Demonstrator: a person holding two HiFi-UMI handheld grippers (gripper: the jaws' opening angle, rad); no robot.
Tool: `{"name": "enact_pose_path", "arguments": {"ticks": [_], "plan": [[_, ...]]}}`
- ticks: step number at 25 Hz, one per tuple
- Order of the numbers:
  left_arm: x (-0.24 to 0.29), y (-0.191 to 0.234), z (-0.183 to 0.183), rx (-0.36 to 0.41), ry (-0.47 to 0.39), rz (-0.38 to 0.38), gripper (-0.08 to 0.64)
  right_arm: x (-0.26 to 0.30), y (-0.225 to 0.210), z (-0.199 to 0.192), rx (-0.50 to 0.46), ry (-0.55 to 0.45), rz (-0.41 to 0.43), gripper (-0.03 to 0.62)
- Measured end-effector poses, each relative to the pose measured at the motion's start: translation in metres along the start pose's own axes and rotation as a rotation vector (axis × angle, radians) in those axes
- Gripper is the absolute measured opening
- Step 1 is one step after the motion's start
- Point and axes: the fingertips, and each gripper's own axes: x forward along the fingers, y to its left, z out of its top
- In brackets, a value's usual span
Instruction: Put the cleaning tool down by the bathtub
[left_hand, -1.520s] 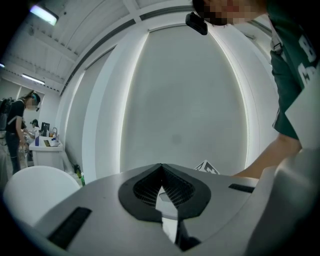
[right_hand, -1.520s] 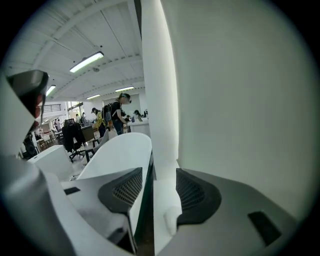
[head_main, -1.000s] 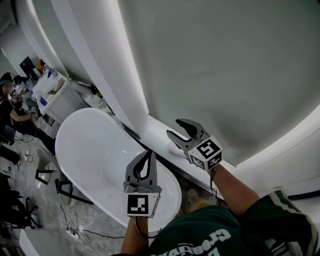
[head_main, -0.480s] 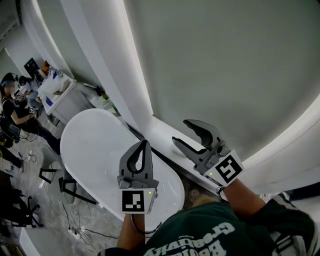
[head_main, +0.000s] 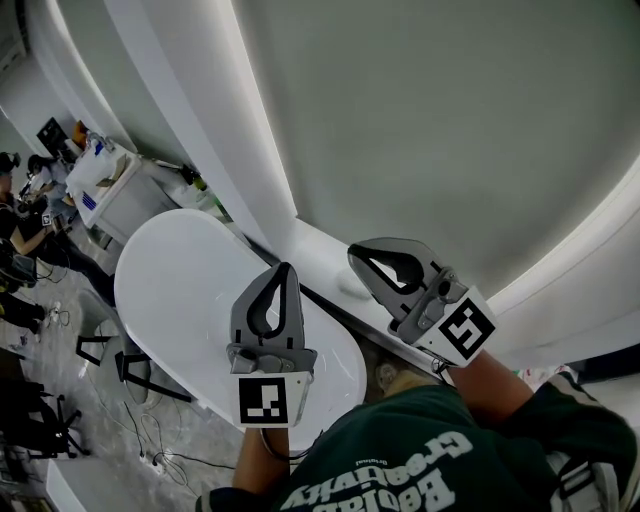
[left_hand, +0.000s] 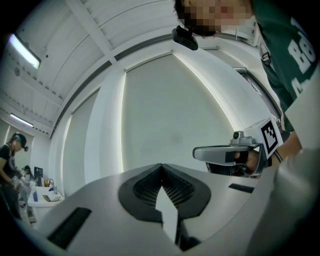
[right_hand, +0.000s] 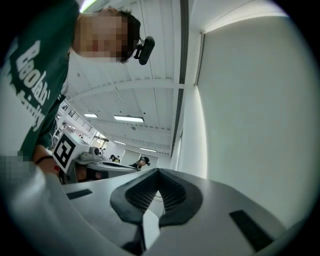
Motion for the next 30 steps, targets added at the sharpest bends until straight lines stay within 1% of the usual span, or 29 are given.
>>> {"name": "enact_pose_path", "arguments": {"ticks": [2,5,10,21,24,30], "plan": [[-0.007,-0.004,0.003,0.002,-0.006,0.0,0.003,-0.006,0.009,0.005,0.007,-0.013,0.017,0.015],[-0.02,-0.01,0.004,0.016,-0.006,-0.002,0.003,-0.014,0.018,0.011,-0.011,-0.037,0.0,0.015],[-0.023,-0.01,0.003,0.021,-0.004,0.001,0.003,-0.014,0.017,0.01,-0.028,-0.013,-0.03,0.015],[-0.031,-0.007,0.003,0.028,0.0,-0.003,0.003,-0.01,0.028,0.011,-0.031,-0.033,-0.022,0.015],[-0.032,-0.007,0.001,0.034,-0.001,0.0,0.003,-0.01,0.028,0.007,-0.03,-0.032,-0.022,0.015],[-0.03,-0.007,0.003,0.037,-0.008,0.007,0.003,-0.01,0.026,0.005,0.005,-0.023,-0.027,0.015]]}}
